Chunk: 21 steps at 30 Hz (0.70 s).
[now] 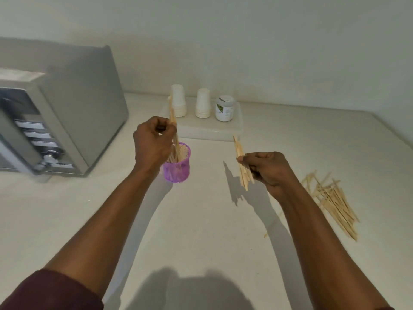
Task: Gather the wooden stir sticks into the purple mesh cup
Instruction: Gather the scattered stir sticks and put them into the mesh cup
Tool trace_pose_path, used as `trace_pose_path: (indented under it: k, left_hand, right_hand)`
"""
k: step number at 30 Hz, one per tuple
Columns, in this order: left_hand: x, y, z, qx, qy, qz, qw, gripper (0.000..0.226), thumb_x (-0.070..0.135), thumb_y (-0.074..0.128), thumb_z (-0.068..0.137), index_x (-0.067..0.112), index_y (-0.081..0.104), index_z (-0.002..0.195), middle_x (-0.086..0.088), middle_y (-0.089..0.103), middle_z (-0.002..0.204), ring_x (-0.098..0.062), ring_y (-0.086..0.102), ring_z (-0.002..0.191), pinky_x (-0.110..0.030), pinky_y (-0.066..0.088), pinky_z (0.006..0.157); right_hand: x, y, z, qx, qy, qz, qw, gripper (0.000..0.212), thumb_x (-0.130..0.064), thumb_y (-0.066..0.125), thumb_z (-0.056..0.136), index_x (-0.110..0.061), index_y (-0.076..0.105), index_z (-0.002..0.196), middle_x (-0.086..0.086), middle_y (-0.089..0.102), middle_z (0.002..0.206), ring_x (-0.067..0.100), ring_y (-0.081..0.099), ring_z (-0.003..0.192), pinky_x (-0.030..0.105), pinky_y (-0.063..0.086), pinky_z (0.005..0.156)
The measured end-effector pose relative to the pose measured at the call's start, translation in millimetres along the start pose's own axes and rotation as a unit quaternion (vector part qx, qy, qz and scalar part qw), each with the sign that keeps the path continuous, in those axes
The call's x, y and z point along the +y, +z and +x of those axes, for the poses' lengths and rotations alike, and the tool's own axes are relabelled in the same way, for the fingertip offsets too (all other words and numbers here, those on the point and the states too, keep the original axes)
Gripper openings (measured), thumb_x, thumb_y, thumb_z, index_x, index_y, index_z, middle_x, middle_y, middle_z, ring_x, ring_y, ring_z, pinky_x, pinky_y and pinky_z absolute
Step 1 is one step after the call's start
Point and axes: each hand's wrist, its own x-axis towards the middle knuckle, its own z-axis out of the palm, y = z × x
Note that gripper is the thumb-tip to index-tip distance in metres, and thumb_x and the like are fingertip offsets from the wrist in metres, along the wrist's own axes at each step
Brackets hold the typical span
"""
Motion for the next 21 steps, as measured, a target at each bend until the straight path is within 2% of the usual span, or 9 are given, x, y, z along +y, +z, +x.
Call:
trace_pose_path:
  k: [2, 5, 7, 9, 10, 12, 13, 17, 21]
  left_hand:
    - [-6.2, -5.5, 8.5, 0.027, -0.012, 0.000, 1.000, 0.013, 0.022, 0.073, 0.094, 0.010, 0.077, 0.097, -0.001, 0.075, 0.085, -0.003, 0.062, 0.064, -0.009, 0.045, 0.053]
    - [-15.6, -6.2, 12.4, 0.058, -0.035, 0.003, 0.998, 0.010, 0.019, 0.072, 0.095, 0.010, 0.076, 0.096, 0.001, 0.074, 0.082, 0.005, 0.061, 0.059, -0.009, 0.044, 0.056]
    - [-21.0, -4.4, 9.9, 0.069, -0.037, 0.010, 0.997, 0.010, 0.018, 0.072, 0.095, 0.010, 0.076, 0.097, -0.001, 0.075, 0.085, 0.003, 0.062, 0.062, -0.007, 0.044, 0.057]
    - [-27.2, -1.7, 6.9, 0.068, -0.039, 0.016, 0.997, 0.010, 0.018, 0.072, 0.095, 0.010, 0.076, 0.098, -0.002, 0.076, 0.088, -0.006, 0.066, 0.069, -0.015, 0.053, 0.065]
    - [-31.3, 0.0, 4.4, 0.067, -0.042, 0.023, 0.997, 0.010, 0.019, 0.072, 0.095, 0.011, 0.076, 0.098, 0.000, 0.076, 0.088, -0.011, 0.068, 0.075, -0.025, 0.058, 0.074]
    - [-40.6, 3.4, -1.9, 0.072, -0.038, 0.058, 0.995, 0.011, 0.024, 0.073, 0.093, 0.014, 0.077, 0.096, 0.004, 0.075, 0.090, -0.018, 0.070, 0.089, -0.043, 0.059, 0.088]
    - [-44.5, 4.8, -4.9, 0.080, -0.029, 0.083, 0.993, 0.011, 0.026, 0.073, 0.091, 0.017, 0.077, 0.095, 0.006, 0.074, 0.091, -0.021, 0.069, 0.097, -0.046, 0.055, 0.092]
    - [-54.1, 9.2, -19.3, 0.115, -0.018, 0.176, 0.978, 0.013, 0.032, 0.077, 0.089, 0.020, 0.078, 0.095, 0.000, 0.071, 0.109, -0.027, 0.053, 0.117, -0.037, 0.034, 0.090]
    - [-59.7, 9.7, -29.0, 0.138, -0.010, 0.195, 0.971, 0.020, 0.039, 0.080, 0.088, 0.021, 0.078, 0.097, -0.001, 0.067, 0.123, -0.026, 0.050, 0.126, -0.037, 0.035, 0.093]
  right_hand:
    - [-8.1, 21.8, 9.9, -0.022, -0.008, 0.015, 1.000, 0.019, -0.007, 0.086, 0.081, 0.005, 0.081, 0.095, 0.009, 0.073, 0.071, 0.012, 0.064, 0.054, 0.020, 0.052, 0.054]
    - [-22.3, 52.1, 25.0, -0.048, -0.026, 0.024, 0.998, 0.020, -0.006, 0.087, 0.081, 0.007, 0.080, 0.095, 0.008, 0.073, 0.070, 0.012, 0.064, 0.055, 0.021, 0.055, 0.059]
    - [-31.3, 70.5, 33.4, -0.060, -0.038, 0.024, 0.997, 0.020, -0.006, 0.087, 0.080, 0.007, 0.080, 0.094, 0.009, 0.073, 0.072, 0.013, 0.063, 0.057, 0.022, 0.055, 0.061]
    - [-39.1, 87.5, 42.4, -0.067, -0.048, 0.024, 0.996, 0.020, -0.005, 0.088, 0.079, 0.006, 0.080, 0.093, 0.010, 0.072, 0.073, 0.014, 0.062, 0.058, 0.022, 0.055, 0.061]
    - [-41.7, 95.2, 46.6, -0.069, -0.051, 0.024, 0.996, 0.019, -0.005, 0.088, 0.079, 0.006, 0.080, 0.092, 0.012, 0.072, 0.074, 0.016, 0.061, 0.060, 0.023, 0.055, 0.062]
    - [-45.7, 109.4, 54.5, -0.076, -0.057, 0.025, 0.995, 0.015, -0.005, 0.088, 0.079, 0.004, 0.080, 0.088, 0.012, 0.072, 0.075, 0.018, 0.061, 0.062, 0.024, 0.055, 0.062]
    - [-47.2, 116.0, 58.7, -0.079, -0.060, 0.024, 0.995, 0.013, -0.005, 0.088, 0.079, 0.002, 0.079, 0.085, 0.012, 0.072, 0.074, 0.017, 0.062, 0.061, 0.024, 0.055, 0.062]
    - [-46.5, 138.9, 70.9, -0.079, -0.075, 0.018, 0.994, 0.012, -0.005, 0.088, 0.080, 0.002, 0.079, 0.084, 0.013, 0.073, 0.077, 0.014, 0.064, 0.059, 0.023, 0.055, 0.060]
    - [-39.1, 157.5, 80.4, -0.067, -0.113, 0.001, 0.991, 0.018, -0.007, 0.086, 0.083, 0.005, 0.080, 0.095, 0.009, 0.075, 0.074, 0.007, 0.066, 0.053, 0.018, 0.054, 0.057]
